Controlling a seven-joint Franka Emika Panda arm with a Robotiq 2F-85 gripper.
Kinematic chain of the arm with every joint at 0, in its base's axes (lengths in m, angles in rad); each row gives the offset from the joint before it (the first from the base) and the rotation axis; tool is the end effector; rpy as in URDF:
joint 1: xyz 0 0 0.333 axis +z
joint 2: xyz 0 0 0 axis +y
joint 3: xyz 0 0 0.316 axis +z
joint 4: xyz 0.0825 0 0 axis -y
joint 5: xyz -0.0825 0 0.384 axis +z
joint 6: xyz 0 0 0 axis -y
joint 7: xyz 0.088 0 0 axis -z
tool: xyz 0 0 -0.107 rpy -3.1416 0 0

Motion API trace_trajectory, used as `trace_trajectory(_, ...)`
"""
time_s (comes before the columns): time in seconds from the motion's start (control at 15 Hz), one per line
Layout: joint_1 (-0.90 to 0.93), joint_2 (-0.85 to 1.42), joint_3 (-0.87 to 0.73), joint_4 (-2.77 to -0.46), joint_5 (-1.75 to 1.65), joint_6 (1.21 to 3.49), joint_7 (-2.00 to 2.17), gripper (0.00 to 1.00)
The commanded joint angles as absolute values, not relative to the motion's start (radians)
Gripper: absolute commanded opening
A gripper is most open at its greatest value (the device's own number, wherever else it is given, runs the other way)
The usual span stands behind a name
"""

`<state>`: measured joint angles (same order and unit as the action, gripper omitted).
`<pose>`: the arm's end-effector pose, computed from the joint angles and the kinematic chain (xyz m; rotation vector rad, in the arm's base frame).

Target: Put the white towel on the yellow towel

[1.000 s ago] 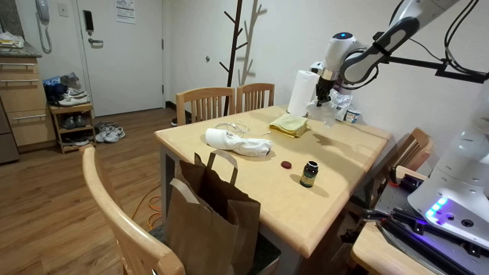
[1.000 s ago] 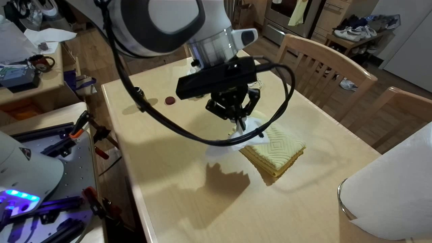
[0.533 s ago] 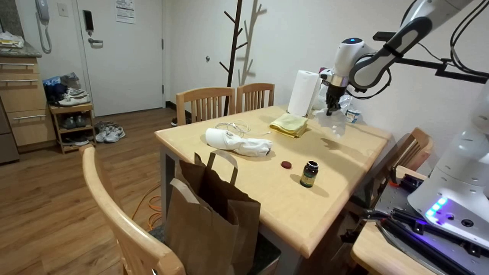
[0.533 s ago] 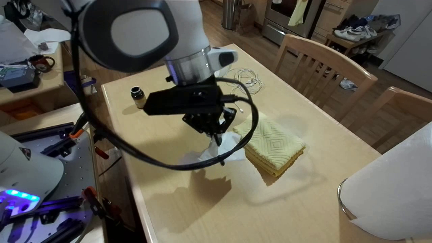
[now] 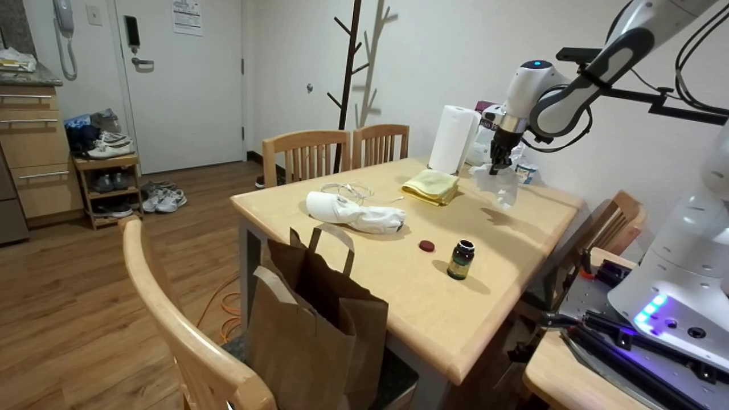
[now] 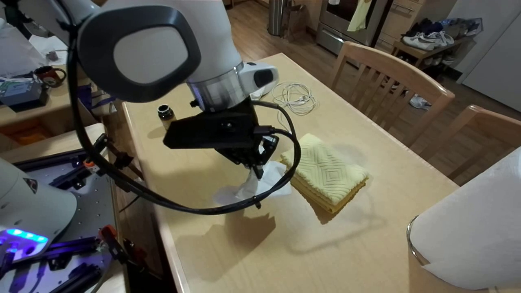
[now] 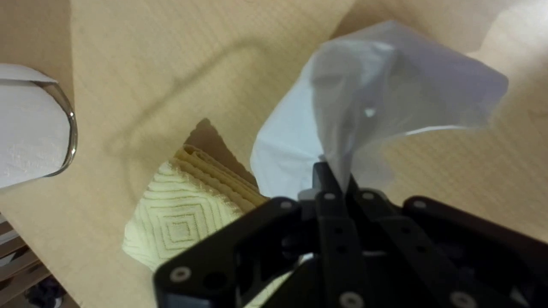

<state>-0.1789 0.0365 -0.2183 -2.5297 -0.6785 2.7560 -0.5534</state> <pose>0.4443 -0.1587 0.2753 2.5766 1.0387 0.0188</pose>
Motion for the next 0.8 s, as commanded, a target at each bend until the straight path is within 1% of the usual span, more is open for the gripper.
trace_trajectory(0.0,-0.177,0.091,-0.200,-2.438,-0.753,2.833,-0.603,0.02)
trace_trajectory(0.13,-0.170,0.139,-0.181,-2.356,-0.757,2.844,-0.661,0.02)
trace_trajectory(0.4,-0.171,0.269,-0.128,-2.169,-0.669,2.790,-0.808,0.02)
trace_trajectory(0.47,-0.184,0.283,-0.117,-2.160,-0.640,2.798,-0.843,0.02)
trace_trajectory(0.53,-0.165,0.217,-0.137,-2.227,-0.685,2.809,-0.763,0.03)
trace_trajectory(0.73,-0.168,0.281,-0.131,-2.172,-0.659,2.807,-0.799,0.03)
